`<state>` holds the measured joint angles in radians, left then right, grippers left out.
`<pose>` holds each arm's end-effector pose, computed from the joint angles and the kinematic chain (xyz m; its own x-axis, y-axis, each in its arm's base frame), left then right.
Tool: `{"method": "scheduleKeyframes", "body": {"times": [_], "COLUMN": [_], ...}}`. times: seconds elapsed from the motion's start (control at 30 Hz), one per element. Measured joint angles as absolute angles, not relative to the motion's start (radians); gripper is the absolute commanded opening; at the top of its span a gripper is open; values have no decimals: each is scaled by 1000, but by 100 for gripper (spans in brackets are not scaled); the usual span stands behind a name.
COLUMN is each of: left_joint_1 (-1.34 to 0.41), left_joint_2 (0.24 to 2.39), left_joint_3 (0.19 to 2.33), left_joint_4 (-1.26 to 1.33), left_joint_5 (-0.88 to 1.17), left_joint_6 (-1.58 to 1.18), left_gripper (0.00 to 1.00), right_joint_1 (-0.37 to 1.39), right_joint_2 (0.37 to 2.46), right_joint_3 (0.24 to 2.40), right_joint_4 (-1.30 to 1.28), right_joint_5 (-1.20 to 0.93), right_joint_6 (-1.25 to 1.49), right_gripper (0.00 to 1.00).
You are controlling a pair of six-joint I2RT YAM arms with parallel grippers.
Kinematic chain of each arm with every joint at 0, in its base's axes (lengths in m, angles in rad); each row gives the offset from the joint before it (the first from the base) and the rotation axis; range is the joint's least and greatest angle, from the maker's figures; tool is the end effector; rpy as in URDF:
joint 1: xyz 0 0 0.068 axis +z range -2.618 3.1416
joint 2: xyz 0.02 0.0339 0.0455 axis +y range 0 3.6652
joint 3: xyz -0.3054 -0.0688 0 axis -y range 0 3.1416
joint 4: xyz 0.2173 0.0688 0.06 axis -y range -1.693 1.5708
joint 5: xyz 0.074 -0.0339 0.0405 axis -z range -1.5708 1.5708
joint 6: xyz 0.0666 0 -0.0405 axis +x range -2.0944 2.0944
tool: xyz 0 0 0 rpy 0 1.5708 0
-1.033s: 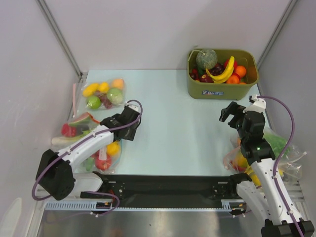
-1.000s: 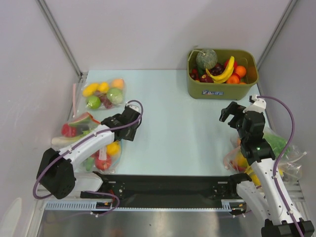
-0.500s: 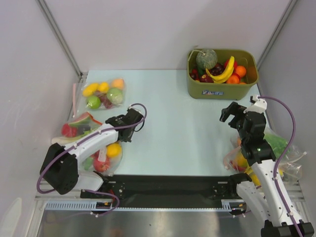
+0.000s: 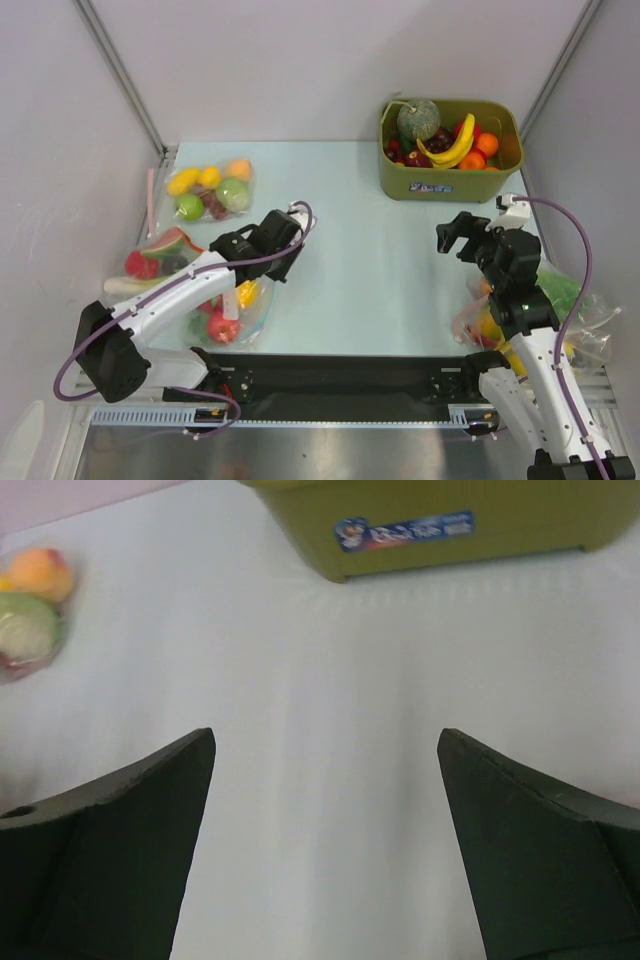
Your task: Open the zip-top bag and remove the fake food
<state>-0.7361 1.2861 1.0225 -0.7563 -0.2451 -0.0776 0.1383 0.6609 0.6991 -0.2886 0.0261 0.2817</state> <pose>0.1829 -0.1439 0.2898 -0.6727 0.5080 -0.5379 0.5066 0.8462 0.1656 0.1289 0.0162 0.3344 -0.2671 0.2434 -0.9324 -0.0401 0.9639 0.2631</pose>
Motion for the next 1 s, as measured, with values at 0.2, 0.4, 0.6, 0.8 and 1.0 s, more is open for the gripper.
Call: {"method": "scheduleKeyframes", "body": {"times": [0.2, 0.4, 0.6, 0.8, 1.0], "left_joint_1": [-772, -776, -776, -777, -777], "left_joint_2": [1286, 1279, 1234, 1189, 1179], "left_joint_3": [1162, 1239, 1250, 1250, 1246], "left_joint_4": [-703, -674, -675, -673, -666], "left_joint_5": [33, 274, 482, 644, 684], "left_joint_6": [2, 58, 115, 144, 152], "left_gripper": [0, 0, 0, 0, 0], "right_joint_1": [160, 251, 390, 558, 660], "right_joint_2": [669, 694, 696, 748, 770], "right_joint_3": [685, 682, 651, 641, 635], "right_joint_4": [-230, -188, -112, -27, 24], "right_joint_5": [-208, -377, -474, -484, -457], "right_joint_6": [227, 175, 134, 102, 76], "right_gripper": [100, 100, 100, 99, 98]}}
